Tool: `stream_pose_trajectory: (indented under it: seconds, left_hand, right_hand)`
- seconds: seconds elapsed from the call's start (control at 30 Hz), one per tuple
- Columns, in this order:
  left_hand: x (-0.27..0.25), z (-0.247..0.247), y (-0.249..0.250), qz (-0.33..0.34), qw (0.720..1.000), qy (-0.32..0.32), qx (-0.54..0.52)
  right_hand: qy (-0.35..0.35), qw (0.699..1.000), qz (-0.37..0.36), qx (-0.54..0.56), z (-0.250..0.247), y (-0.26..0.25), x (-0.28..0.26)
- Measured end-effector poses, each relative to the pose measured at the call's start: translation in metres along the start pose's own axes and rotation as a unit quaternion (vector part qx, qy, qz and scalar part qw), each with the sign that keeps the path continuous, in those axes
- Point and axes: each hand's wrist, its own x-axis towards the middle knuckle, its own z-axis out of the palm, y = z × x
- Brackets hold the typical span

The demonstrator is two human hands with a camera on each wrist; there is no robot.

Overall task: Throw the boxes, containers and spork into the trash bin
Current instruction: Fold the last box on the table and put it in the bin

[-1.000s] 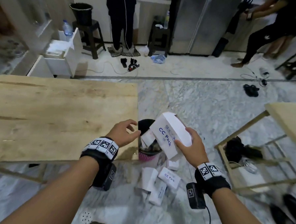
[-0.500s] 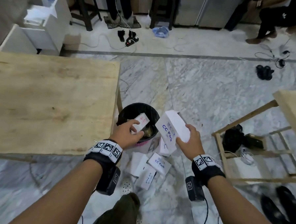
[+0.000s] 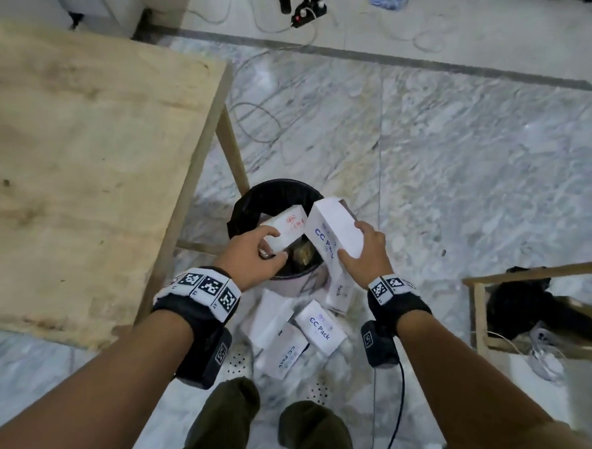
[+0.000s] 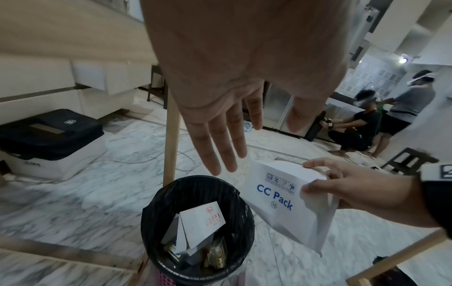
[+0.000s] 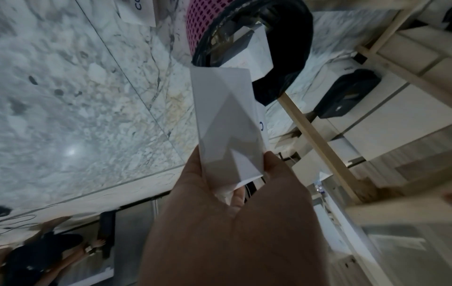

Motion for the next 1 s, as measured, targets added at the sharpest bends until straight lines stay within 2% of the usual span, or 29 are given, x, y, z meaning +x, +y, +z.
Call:
stream_pose_trajectory:
  seconds: [0.13, 0.27, 0.3, 0.37, 0.43, 0.47, 0.73, 1.0]
  left_hand:
    - [0.032, 0.028, -0.019, -0.032, 0.999, 0.021, -0.017]
    - [0.045, 0.051, -0.039, -0.053, 0.998, 0.035, -0.024]
    - [0.048, 0.056, -0.045, -0.059, 0.997, 0.035, -0.027]
    - [0.05, 0.065, -0.051, -0.071, 0.997, 0.024, -0.032]
    - [0.052, 0.072, -0.055, -0.079, 0.996, 0.011, -0.031]
    - [0.053, 0.074, -0.056, -0.08, 0.996, 0.006, -0.029]
    - [0.051, 0.078, -0.054, -0.074, 0.997, -0.006, -0.023]
    - [0.021, 0.091, -0.069, -0.066, 0.998, -0.005, -0.014]
  right_hand:
    - [-0.012, 1.0, -0.015, -0.025, 0.026, 0.025, 0.063]
    - [0.021, 0.998, -0.053, -0.033, 0.054, 0.037, 0.105]
    - [-0.001, 0.997, -0.063, -0.052, 0.066, 0.041, 0.113]
    - [-0.095, 0.987, -0.082, -0.1, 0.083, 0.045, 0.119]
    - [-0.174, 0.976, -0.096, -0.089, 0.099, 0.048, 0.118]
    - [-0.187, 0.974, -0.102, -0.077, 0.104, 0.049, 0.115]
    - [-0.132, 0.986, -0.091, -0.039, 0.102, 0.061, 0.095]
    - [-0.106, 0.991, -0.079, -0.005, 0.089, 0.084, 0.05]
